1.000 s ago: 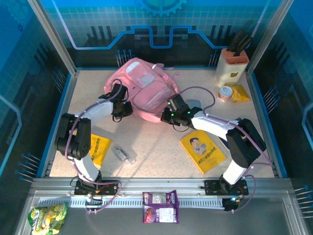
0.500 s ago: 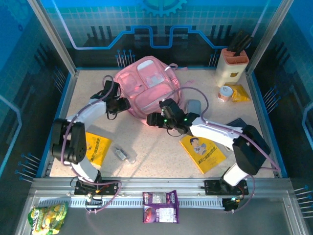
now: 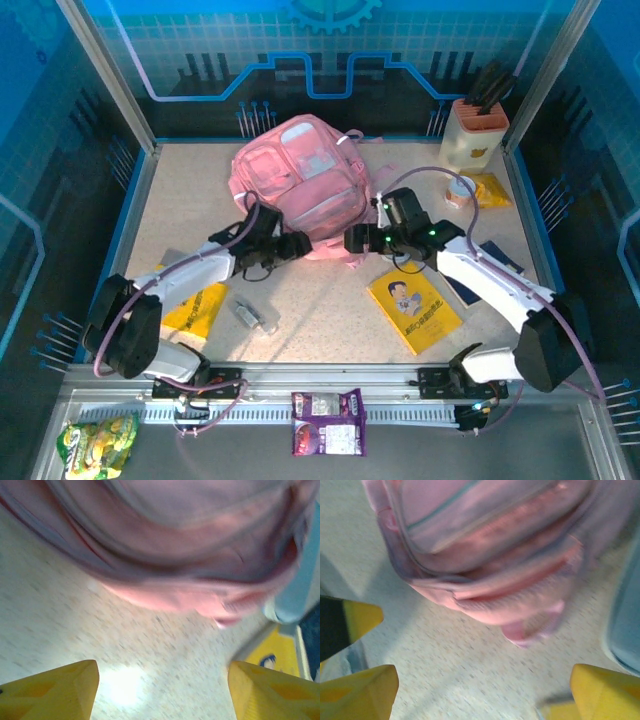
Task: Pack the student bag
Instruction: Unzip the student bag at the center of the table, then move the book to the center of the table.
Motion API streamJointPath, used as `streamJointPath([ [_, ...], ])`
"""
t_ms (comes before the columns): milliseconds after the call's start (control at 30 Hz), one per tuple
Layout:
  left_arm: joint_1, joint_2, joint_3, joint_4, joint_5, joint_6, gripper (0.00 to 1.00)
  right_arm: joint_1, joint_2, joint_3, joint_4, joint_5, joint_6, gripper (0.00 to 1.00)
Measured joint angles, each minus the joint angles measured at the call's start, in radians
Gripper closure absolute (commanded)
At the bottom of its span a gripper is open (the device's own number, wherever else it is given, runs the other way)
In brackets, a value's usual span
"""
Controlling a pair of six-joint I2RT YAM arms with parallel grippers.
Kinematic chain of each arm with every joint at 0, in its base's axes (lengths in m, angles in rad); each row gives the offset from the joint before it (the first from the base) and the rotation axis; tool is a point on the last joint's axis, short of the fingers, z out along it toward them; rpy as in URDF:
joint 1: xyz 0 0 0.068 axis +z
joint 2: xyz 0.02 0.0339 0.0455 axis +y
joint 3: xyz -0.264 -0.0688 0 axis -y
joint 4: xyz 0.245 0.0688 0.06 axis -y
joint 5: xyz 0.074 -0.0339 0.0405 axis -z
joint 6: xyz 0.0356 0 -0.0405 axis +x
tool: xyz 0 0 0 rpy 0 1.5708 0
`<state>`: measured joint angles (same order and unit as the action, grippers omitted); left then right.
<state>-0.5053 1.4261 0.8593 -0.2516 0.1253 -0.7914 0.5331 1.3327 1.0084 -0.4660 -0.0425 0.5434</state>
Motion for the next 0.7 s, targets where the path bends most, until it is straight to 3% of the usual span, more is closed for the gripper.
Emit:
streamJointPath([
  [400,-0.329,-0.039,-0.116,0.204,-0.133,-0.314,0.28,-0.064,-0.188,-0.260,-0.260,0.104,0.064,0.00],
  [700,-0.452,0.060,-0.109,0.292,-0.227,-0.415,0.27,-0.170,-0.235,-0.352,-0.294,0.127,0.112,0.00],
])
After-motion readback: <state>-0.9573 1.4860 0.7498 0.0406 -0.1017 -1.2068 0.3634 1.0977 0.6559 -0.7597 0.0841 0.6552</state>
